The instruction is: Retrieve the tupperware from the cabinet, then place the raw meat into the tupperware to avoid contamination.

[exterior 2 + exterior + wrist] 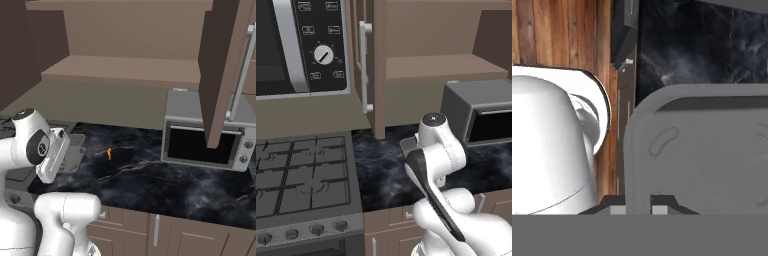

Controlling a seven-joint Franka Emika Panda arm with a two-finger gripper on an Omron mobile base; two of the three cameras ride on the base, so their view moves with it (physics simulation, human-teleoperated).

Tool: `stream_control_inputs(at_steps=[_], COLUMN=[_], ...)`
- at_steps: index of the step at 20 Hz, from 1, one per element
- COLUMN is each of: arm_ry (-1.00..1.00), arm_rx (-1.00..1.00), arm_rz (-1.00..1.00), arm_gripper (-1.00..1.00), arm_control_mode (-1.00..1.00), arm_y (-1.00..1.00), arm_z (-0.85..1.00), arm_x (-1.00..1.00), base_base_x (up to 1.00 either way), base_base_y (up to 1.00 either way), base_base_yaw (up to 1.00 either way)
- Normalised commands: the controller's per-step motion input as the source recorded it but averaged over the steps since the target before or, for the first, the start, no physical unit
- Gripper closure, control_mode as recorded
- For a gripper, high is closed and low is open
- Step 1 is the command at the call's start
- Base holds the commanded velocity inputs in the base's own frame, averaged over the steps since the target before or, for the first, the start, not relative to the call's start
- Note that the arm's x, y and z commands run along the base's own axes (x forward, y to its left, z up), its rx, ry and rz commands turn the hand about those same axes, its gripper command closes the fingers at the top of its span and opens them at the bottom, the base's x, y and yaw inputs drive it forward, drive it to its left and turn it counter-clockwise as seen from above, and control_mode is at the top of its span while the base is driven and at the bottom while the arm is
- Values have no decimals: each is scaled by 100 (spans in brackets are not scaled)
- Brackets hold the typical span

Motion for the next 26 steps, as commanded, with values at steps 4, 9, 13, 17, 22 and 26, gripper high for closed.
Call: stream_control_inputs(at_steps=[4, 9, 13, 17, 22, 26], arm_ry=[12, 9, 6, 2, -1, -1], arm_rx=[0, 0, 0, 0, 0, 0], arm_rz=[28, 26, 22, 18, 9, 7], arm_gripper=[100, 100, 100, 100, 100, 100], arm_control_mode=[-100, -100, -100, -100, -100, -100], arm_y=[41, 35, 23, 13, 0, 0], arm_z=[-38, -31, -30, -35, -28, -25], arm_x=[36, 42, 46, 48, 45, 45], base_base_x=[0, 0, 0, 0, 0, 0], base_base_y=[0, 0, 0, 0, 0, 0], base_base_yaw=[0, 0, 0, 0, 0, 0])
